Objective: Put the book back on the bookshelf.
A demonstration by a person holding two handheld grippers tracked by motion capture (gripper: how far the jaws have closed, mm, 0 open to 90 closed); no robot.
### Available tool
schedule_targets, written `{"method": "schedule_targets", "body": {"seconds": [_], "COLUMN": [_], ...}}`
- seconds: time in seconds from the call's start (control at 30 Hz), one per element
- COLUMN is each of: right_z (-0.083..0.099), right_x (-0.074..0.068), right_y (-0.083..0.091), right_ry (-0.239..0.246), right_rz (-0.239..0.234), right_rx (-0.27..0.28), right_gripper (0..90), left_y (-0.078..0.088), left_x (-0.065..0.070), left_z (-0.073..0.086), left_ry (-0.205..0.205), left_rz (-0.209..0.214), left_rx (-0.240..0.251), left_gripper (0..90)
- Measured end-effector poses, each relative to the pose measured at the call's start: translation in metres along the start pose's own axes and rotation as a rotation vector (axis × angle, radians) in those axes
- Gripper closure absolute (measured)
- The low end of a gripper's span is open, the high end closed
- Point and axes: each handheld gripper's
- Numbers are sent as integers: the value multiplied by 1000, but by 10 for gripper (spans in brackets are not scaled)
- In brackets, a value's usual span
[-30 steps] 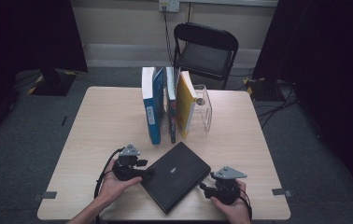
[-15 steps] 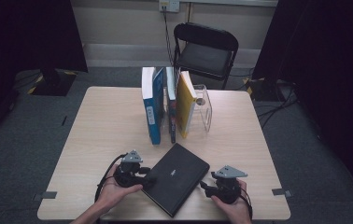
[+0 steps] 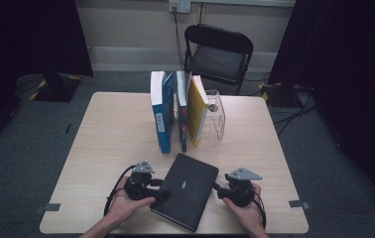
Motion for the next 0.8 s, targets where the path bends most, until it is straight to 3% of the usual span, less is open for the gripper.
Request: {"method": "schedule_targets", "body": {"seconds": [0.1, 0.23, 0.4, 0.53, 0.57, 0.63, 0.8], "right_z": [0, -1, -8, -14, -15, -17, -15], "right_x": [0, 1, 0, -1, -1, 0, -1], "right_y": [0, -2, -11, -19, -21, -23, -20], "right_ry": [4, 1, 10, 18, 22, 13, 22], "right_rz": [3, -4, 8, 17, 22, 17, -5], "right_rx": [2, -1, 3, 4, 4, 5, 2], "right_gripper": [428, 411, 444, 443, 440, 430, 411], "left_y": [0, 4, 12, 18, 18, 14, 5], "left_x": [-3, 2, 5, 1, -1, -4, -8], "left_z": [-2, 1, 7, 8, 7, 4, -3], "left_ry": [21, 5, -9, 4, 27, 59, 107], "left_rz": [5, -5, 21, 37, 42, 23, 5], "left_rx": [-5, -22, -52, -31, -13, -3, 23], "left_gripper": [471, 477, 485, 614, 611, 510, 444]}}
Point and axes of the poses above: each handheld gripper's, and its own axes: y roughly backward along the jaws, z roughly out of its underside, x roughly to its right, and after that the axes turned 6 degrees about y, right-handed
